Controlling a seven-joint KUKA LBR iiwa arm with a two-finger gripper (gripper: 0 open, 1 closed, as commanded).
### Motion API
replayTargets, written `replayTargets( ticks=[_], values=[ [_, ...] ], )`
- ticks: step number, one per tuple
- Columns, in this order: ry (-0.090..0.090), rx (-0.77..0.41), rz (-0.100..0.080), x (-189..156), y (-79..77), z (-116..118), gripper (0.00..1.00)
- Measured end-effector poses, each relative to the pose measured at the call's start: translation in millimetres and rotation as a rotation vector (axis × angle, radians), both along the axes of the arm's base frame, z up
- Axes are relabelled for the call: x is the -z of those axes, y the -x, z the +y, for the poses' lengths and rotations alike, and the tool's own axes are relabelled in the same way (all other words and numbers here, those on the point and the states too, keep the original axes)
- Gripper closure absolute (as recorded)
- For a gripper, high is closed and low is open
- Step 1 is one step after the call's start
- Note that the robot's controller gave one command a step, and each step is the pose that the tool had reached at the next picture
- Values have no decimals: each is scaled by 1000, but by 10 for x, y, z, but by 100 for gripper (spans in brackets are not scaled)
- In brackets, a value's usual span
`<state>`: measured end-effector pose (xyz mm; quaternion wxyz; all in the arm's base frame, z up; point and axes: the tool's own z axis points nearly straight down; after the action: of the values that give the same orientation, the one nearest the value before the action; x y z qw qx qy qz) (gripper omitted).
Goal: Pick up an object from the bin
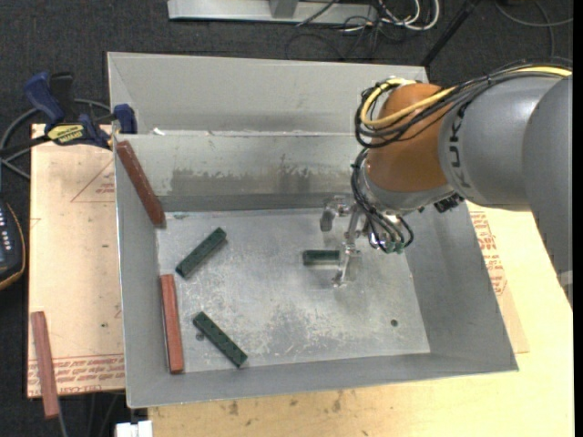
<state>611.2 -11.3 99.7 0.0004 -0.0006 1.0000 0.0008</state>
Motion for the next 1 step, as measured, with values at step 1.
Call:
replayTargets(
  ticks=[1],
  values=[
    [0, 53, 2, 311, 67, 17, 0]
  ],
)
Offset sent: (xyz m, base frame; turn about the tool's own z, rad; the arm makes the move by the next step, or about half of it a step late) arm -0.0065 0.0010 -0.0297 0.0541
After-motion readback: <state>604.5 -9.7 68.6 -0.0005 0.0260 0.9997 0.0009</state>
